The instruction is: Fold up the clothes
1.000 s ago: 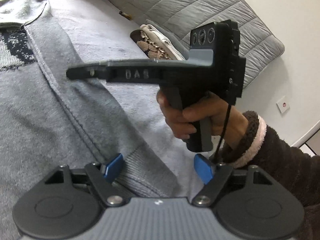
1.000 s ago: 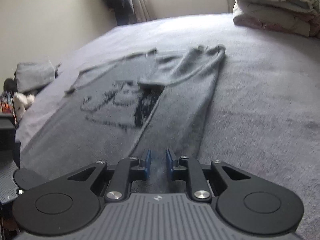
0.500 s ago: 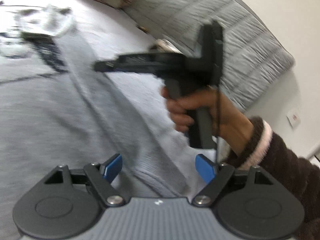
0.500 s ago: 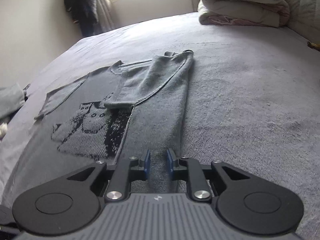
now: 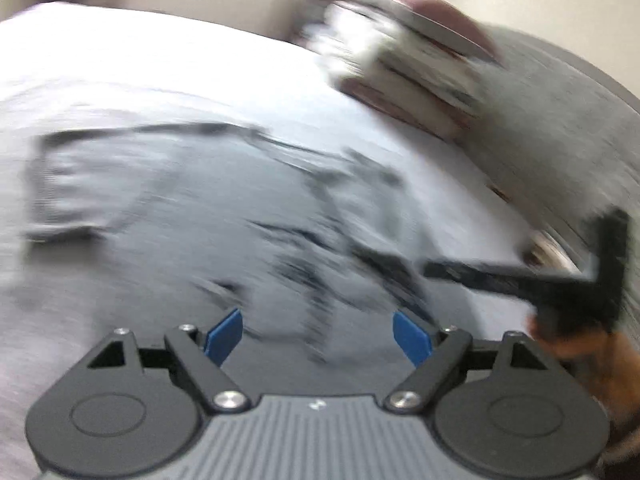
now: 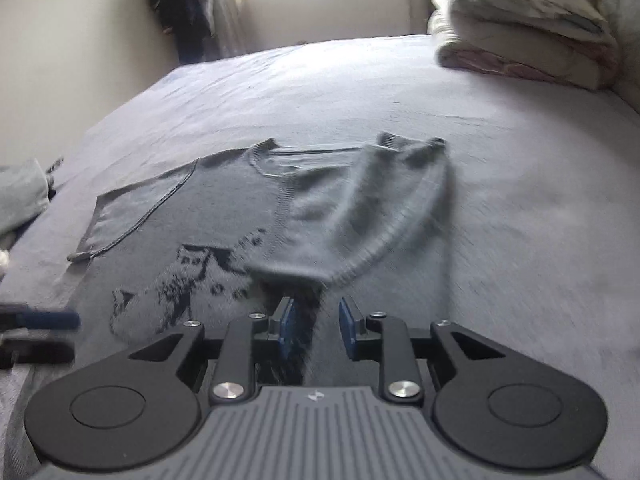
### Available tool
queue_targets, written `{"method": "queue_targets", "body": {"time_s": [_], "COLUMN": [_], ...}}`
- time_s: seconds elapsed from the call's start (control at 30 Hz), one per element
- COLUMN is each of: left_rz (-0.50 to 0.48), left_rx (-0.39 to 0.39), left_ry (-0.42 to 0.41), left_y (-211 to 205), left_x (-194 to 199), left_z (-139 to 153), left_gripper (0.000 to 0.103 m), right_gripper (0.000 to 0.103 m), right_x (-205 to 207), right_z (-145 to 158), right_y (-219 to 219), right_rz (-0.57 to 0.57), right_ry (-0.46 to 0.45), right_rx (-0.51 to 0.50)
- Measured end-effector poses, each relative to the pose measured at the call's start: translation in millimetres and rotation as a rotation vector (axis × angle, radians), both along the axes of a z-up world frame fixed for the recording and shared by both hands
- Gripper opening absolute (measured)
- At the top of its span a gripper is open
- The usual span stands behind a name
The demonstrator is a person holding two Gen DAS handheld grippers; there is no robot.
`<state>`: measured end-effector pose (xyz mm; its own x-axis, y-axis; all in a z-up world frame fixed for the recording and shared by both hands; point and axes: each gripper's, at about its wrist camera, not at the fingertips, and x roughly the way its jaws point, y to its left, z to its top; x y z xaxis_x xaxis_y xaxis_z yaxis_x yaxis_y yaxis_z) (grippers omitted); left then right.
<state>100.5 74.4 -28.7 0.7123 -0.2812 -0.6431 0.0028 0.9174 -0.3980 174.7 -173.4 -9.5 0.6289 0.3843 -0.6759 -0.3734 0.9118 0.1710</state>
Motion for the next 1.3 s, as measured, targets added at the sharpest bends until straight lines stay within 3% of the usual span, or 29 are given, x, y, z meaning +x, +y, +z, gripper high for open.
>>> {"method": "queue_targets", "body": {"time_s": [0.07,0.2,0.3,0.47,0.57,0.6,0.63,0.67,0.73,0.93,1.03,1.17,1.3], "left_rz": [0.121,0.248,0.279,0.312,0.325,0.329,0.333,0.337,0.346,0.357,0.363,0.409,0.493], "left_rx": [0.017,0.069,0.086,-0.017,-0.030,-0.036,-0.043,-0.052,-0.067,-0.077,-0.076,-0.068,-0.083], "left_ry": [0.050,0.067,0.081,0.082,0.086,0.089,0.092,0.094,0.097,0.089,0.089,0.103,0.111], "left_y": [16,43,55,77,81,82,83,85,87,88,90,97,113], "left_x": [9,17,15,10,14,14,15,15,14,15,16,15,13], "left_z": [-3,-4,-4,3,4,3,3,2,1,0,0,-3,-6], "left_gripper": [0.084,0.084,0.084,0.084,0.084,0.084,0.084,0.084,0.084,0.084,0.084,0.084,0.084], "right_gripper": [0.032,0.033,0.033,0.033,0.032,0.030,0.016,0.010,0.008,0.008,0.017,0.042,0.046], "right_x": [19,55,80,111,118,118,118,117,113,103,110,113,108], "right_z": [1,-3,-12,-30,-36,-37,-38,-38,-38,-42,-44,-41,-34], "right_y": [19,55,77,105,116,119,121,123,123,105,103,107,121], "right_rz": [0.006,-0.014,-0.042,-0.140,-0.204,-0.223,-0.238,-0.251,-0.275,-0.243,-0.230,-0.184,-0.152], "right_ry": [0.002,-0.021,-0.020,-0.064,-0.112,-0.125,-0.139,-0.154,-0.190,-0.283,-0.220,-0.199,-0.176], "right_rx": [-0.007,-0.040,-0.082,-0.213,-0.256,-0.266,-0.271,-0.273,-0.259,-0.101,-0.090,-0.083,-0.080]}}
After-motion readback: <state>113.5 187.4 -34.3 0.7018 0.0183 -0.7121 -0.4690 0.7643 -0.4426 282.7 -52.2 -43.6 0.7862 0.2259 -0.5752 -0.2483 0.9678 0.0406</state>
